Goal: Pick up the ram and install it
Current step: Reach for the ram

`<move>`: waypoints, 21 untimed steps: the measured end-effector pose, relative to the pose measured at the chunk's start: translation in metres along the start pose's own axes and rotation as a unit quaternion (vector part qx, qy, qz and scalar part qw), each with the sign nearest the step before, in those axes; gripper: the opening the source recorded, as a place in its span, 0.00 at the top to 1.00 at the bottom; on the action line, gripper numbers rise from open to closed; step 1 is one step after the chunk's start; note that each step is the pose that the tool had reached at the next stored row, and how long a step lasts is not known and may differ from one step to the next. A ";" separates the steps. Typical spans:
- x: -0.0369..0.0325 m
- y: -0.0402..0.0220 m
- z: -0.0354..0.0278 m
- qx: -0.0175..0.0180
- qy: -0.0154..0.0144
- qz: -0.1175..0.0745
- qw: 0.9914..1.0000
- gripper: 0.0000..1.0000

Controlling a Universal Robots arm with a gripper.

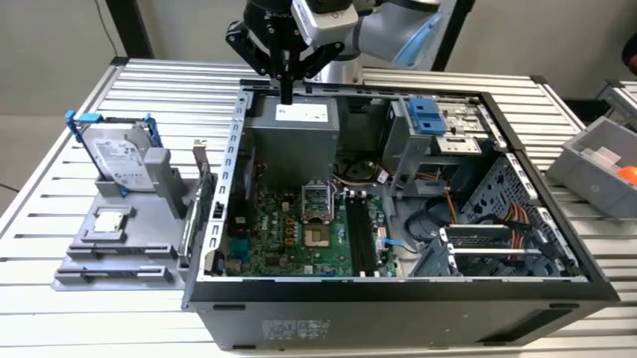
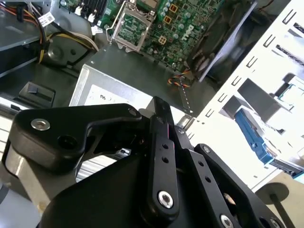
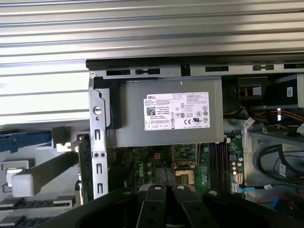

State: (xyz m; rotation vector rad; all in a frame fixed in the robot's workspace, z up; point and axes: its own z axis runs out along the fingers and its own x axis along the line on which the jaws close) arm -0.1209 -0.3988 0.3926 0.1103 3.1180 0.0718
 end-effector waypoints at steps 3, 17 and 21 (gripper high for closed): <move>0.0000 0.0000 0.0001 0.000 0.000 0.000 1.000 1.00; 0.0053 -0.0004 0.0007 0.000 0.002 0.000 1.000 1.00; 0.0078 -0.0006 0.0012 0.000 0.003 0.000 1.000 1.00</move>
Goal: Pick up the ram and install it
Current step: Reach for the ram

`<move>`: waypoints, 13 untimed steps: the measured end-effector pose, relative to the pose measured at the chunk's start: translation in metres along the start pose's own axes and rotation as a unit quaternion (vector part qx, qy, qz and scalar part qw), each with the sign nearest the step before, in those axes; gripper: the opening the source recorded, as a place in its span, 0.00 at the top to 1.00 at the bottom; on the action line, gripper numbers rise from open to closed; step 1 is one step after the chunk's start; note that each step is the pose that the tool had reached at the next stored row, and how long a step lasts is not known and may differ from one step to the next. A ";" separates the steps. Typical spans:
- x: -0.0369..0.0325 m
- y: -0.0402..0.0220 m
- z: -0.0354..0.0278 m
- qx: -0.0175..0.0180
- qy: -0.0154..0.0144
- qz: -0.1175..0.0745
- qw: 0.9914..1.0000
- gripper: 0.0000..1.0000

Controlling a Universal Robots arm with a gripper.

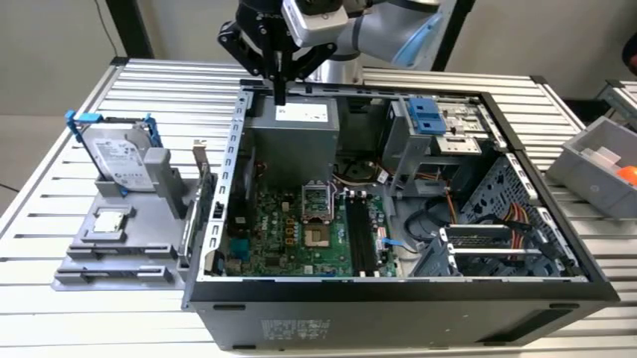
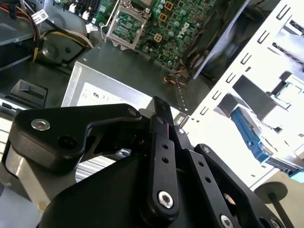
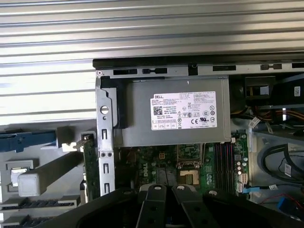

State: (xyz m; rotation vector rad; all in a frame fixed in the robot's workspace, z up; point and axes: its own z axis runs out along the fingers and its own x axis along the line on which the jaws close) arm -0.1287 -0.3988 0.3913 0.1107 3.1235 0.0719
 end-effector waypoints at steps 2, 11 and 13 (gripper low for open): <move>0.0018 -0.0002 0.0000 0.000 0.001 0.000 1.000 1.00; 0.0091 -0.0008 0.0007 0.000 0.003 0.000 1.000 1.00; 0.0101 -0.0008 0.0009 0.000 0.004 0.000 1.000 1.00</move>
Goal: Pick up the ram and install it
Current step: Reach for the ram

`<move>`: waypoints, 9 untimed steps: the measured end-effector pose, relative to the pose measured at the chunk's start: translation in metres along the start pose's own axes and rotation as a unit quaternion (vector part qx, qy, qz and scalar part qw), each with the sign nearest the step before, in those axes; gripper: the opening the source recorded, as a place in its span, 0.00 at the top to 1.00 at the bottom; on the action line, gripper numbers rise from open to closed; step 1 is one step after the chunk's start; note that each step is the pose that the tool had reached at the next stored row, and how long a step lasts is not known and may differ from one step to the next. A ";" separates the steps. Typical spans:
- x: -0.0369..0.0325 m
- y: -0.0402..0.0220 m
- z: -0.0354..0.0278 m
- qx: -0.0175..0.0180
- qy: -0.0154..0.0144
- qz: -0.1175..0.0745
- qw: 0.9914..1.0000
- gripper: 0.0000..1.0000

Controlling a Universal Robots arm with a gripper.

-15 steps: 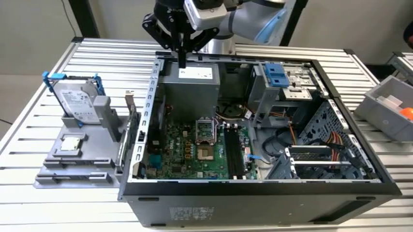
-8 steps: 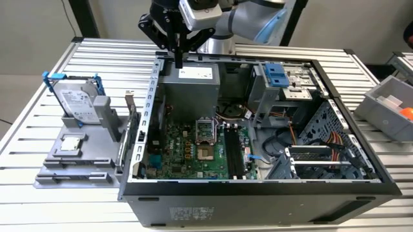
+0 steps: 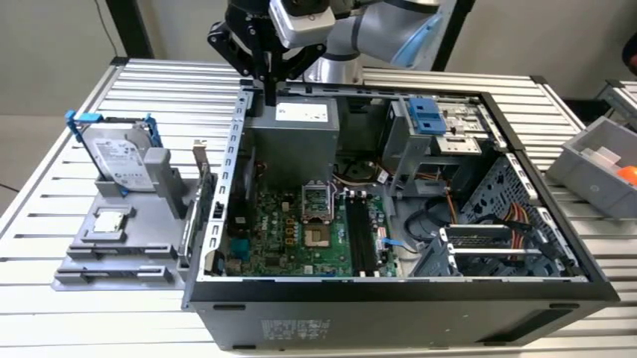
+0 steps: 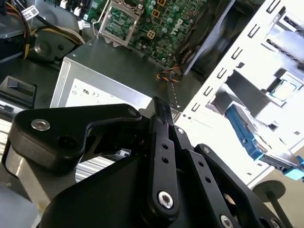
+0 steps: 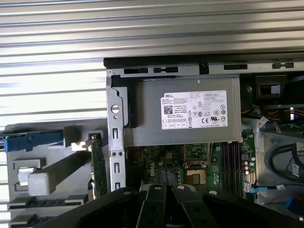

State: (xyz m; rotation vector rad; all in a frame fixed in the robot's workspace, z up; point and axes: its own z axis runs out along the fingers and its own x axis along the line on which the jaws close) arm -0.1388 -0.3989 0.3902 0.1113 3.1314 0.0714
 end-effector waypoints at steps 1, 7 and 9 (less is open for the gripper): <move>0.0006 -0.0001 0.0001 0.000 0.000 0.000 1.000 1.00; 0.0046 -0.0007 0.0005 0.000 0.002 0.000 1.000 1.00; 0.0060 -0.0008 0.0007 0.000 0.003 0.000 1.000 1.00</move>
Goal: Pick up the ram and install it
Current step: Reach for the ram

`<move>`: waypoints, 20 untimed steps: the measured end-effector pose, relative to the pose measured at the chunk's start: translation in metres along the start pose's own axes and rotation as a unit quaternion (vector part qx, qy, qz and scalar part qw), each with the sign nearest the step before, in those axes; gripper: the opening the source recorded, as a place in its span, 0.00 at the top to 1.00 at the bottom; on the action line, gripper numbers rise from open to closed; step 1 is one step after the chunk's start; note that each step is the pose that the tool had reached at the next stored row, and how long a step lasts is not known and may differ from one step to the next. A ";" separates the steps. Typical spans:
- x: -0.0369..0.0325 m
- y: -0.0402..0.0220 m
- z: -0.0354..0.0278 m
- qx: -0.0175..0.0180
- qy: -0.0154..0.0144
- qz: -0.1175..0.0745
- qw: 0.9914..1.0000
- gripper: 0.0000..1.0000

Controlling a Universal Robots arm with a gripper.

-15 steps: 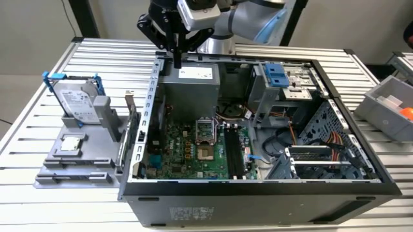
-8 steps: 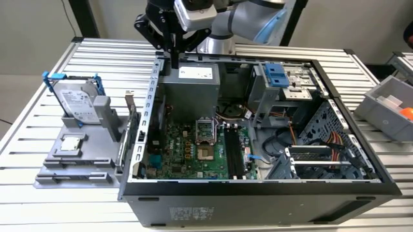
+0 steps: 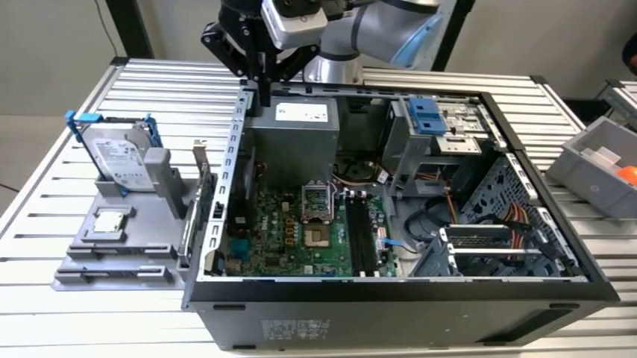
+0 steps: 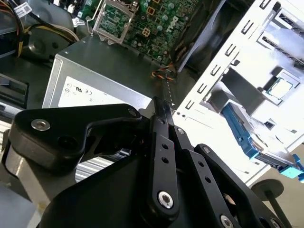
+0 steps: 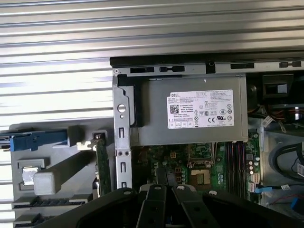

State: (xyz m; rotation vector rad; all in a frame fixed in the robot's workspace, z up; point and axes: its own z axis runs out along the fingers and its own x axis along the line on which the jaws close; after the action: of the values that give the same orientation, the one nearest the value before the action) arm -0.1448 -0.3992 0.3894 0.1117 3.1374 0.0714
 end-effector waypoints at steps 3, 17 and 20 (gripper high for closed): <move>0.0020 -0.0002 0.0002 0.000 0.001 0.000 1.000 1.00; 0.0166 -0.0013 0.0011 0.000 0.005 0.000 1.000 1.00; 0.0211 -0.0017 0.0013 0.000 0.006 0.000 1.000 1.00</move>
State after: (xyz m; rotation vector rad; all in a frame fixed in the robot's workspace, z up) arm -0.1660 -0.3993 0.3880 0.1126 3.1490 0.0708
